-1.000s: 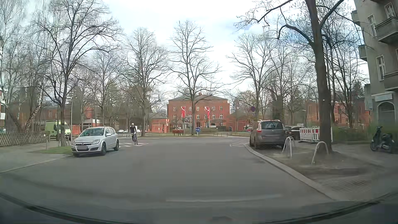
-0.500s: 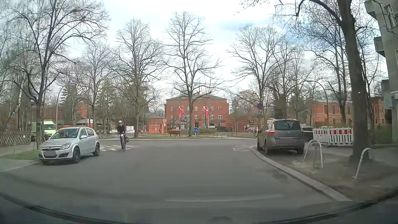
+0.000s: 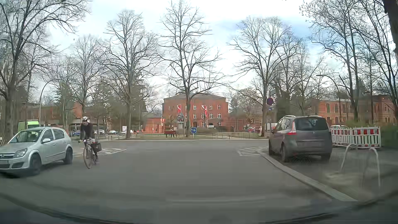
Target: Follow the waypoints while adhering to traffic rules and regulations
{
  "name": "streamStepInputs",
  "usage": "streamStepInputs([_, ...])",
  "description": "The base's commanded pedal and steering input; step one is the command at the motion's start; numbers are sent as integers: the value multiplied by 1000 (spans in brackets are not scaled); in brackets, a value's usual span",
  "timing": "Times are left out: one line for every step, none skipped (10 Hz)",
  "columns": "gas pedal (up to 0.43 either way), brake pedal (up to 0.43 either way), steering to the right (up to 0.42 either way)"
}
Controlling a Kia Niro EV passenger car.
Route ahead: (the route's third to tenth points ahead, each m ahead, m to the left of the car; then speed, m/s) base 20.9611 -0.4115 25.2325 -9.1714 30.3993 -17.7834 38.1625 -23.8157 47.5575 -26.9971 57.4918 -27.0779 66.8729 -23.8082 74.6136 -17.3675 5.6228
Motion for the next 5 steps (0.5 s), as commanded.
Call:
streamStepInputs([0, 0, 6])
streamStepInputs([0, 0, 6])
streamStepInputs([0, 0, 6])
streamStepInputs([0, 12, 6])
streamStepInputs([0, 55, 6])
